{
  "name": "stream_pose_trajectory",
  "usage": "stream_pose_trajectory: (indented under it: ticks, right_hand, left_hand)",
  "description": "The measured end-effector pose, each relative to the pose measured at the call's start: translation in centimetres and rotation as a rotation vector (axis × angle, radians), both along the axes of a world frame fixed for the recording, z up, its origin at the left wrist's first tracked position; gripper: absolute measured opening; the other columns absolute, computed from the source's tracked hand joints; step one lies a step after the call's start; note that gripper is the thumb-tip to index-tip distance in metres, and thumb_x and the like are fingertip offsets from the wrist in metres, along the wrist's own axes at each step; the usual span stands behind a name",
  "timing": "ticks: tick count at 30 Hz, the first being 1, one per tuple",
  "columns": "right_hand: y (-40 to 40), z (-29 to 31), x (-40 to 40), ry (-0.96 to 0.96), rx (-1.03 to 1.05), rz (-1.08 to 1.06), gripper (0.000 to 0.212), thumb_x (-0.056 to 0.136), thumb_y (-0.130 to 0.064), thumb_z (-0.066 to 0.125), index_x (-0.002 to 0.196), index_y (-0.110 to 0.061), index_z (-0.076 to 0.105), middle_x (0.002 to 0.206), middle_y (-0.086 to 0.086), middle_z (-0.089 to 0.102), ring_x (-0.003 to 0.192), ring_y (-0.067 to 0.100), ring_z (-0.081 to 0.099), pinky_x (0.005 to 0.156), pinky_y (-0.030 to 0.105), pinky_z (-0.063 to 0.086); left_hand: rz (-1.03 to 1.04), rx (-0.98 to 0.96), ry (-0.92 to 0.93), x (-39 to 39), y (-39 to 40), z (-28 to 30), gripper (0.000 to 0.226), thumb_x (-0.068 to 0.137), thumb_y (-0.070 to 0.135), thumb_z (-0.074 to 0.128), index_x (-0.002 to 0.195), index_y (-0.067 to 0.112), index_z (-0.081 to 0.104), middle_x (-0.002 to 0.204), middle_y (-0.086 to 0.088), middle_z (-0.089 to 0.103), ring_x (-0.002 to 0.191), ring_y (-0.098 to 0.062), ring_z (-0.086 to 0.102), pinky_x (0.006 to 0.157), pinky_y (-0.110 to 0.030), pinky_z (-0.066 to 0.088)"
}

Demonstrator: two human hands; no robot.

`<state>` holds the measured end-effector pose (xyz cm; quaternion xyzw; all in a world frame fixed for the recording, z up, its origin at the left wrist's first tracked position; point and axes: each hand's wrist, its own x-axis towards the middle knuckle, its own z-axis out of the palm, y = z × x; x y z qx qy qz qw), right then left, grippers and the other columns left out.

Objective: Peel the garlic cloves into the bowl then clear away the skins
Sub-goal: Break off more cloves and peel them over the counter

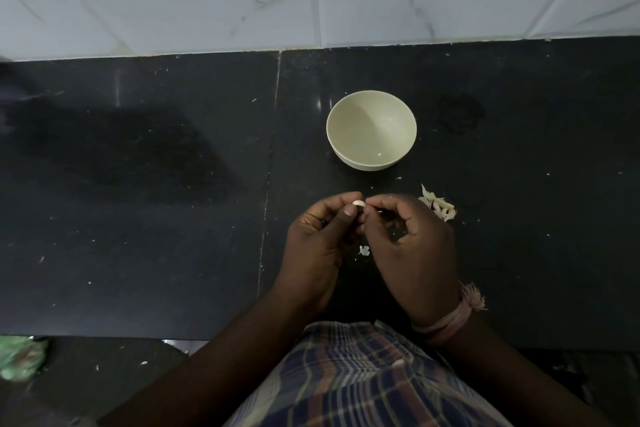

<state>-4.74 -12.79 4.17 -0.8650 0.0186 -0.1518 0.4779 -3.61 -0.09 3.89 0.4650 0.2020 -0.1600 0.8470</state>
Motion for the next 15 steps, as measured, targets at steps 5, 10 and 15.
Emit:
stream_pose_trajectory:
  ticks: [5,10,15]
  right_hand:
    - [0.21,-0.03,0.11,-0.041,-0.064,0.016,0.009,0.09,-0.017,0.07,0.097,-0.013,0.072,0.09,-0.004,0.07,0.084,0.011,0.065,0.075,0.037,0.055]
    - [0.03,-0.08,0.1,-0.088,-0.139,0.018,0.01,0.089,-0.018,0.065,0.094,-0.011,0.07,0.088,0.0,0.067,0.081,0.015,0.061,0.074,0.035,0.052]
    - [-0.38,-0.11,0.19,-0.099,-0.14,0.006,0.004,0.086,-0.013,0.068,0.089,-0.011,0.069,0.083,0.0,0.066,0.077,0.016,0.06,0.071,0.037,0.052]
  left_hand:
    - [-0.002,0.017,-0.018,0.04,0.1,0.24,0.028,0.08,0.013,0.068,0.107,0.006,0.073,0.104,-0.019,0.074,0.099,-0.029,0.068,0.092,-0.043,0.057]
    - [-0.031,0.069,-0.05,-0.05,0.08,0.31,0.024,0.081,0.014,0.069,0.104,0.006,0.073,0.105,-0.02,0.075,0.097,-0.029,0.072,0.089,-0.042,0.058]
    - [-0.037,0.101,-0.074,-0.07,-0.41,0.07,0.022,0.083,0.014,0.07,0.103,0.005,0.074,0.104,-0.023,0.074,0.096,-0.032,0.071,0.09,-0.047,0.057]
